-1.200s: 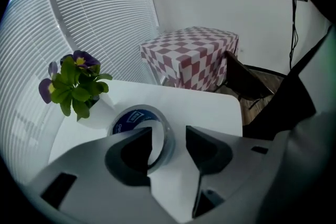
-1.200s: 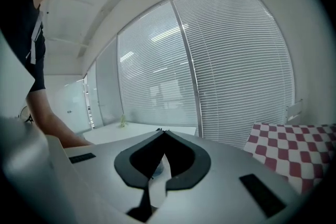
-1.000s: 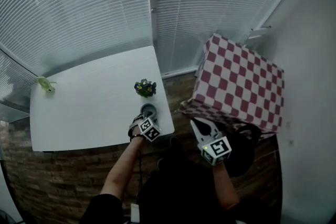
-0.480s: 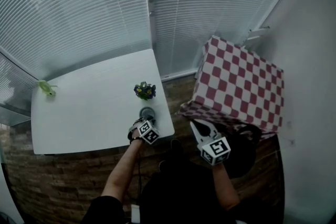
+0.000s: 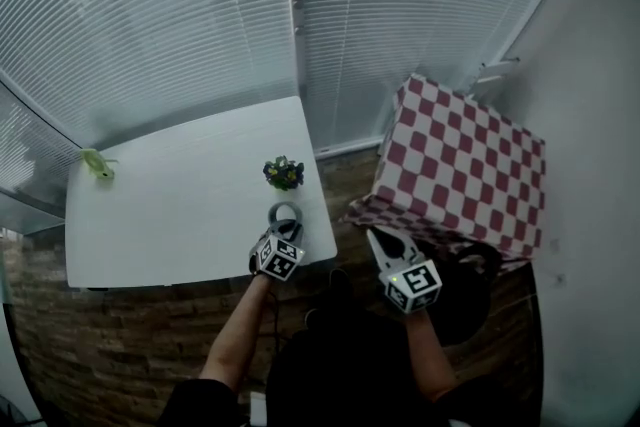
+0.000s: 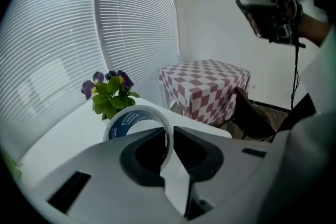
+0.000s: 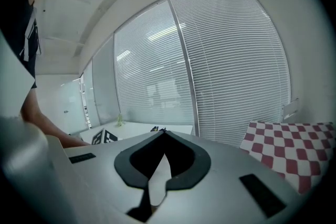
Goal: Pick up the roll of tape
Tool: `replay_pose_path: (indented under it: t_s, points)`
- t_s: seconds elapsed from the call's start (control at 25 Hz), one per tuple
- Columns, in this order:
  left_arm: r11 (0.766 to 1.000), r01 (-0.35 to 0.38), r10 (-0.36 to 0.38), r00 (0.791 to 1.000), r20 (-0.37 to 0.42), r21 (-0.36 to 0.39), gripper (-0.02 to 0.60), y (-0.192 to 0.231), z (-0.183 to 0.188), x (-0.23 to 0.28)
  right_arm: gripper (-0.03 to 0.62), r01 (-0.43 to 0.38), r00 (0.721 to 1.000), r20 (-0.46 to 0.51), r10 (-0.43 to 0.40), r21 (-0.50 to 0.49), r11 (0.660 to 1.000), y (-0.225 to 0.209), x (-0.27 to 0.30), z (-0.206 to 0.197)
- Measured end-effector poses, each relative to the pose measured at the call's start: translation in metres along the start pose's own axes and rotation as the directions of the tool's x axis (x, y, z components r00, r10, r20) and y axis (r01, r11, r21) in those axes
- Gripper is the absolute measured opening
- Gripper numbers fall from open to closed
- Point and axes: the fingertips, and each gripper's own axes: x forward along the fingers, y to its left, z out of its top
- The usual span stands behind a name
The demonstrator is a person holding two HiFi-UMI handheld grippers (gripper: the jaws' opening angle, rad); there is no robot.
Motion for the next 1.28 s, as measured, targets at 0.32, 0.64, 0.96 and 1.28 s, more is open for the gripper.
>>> replay_pose_path:
  t_s: [0.32, 0.64, 0.96, 1.28]
  points:
    - [0.987, -0.061, 0.092, 0.973, 0.212, -0.146, 0.044, 0.01, 0.039, -0.058, 0.006, -0.013, 1.0, 0.005, 0.013, -0.021, 1.0, 0.006, 0.002, 0.001]
    - [0.959, -0.075, 0.169, 0.924, 0.343, -0.272, 0.043, 0.009, 0.057, -0.11, 0.006, -0.036, 0.999, 0.026, 0.037, -0.035, 0.999, 0.012, 0.002, 0.01]
    - [0.942, -0.077, 0.235, 0.845, 0.481, -0.327, 0.044, 0.008, 0.068, -0.169, 0.006, -0.07, 0.997, 0.045, 0.069, 0.01, 0.998, 0.015, -0.002, 0.016]
    - [0.915, -0.1, 0.317, 0.779, 0.54, -0.392, 0.044, 0.021, 0.077, -0.219, 0.006, -0.077, 0.996, 0.044, 0.078, -0.02, 0.997, 0.02, -0.003, 0.017]
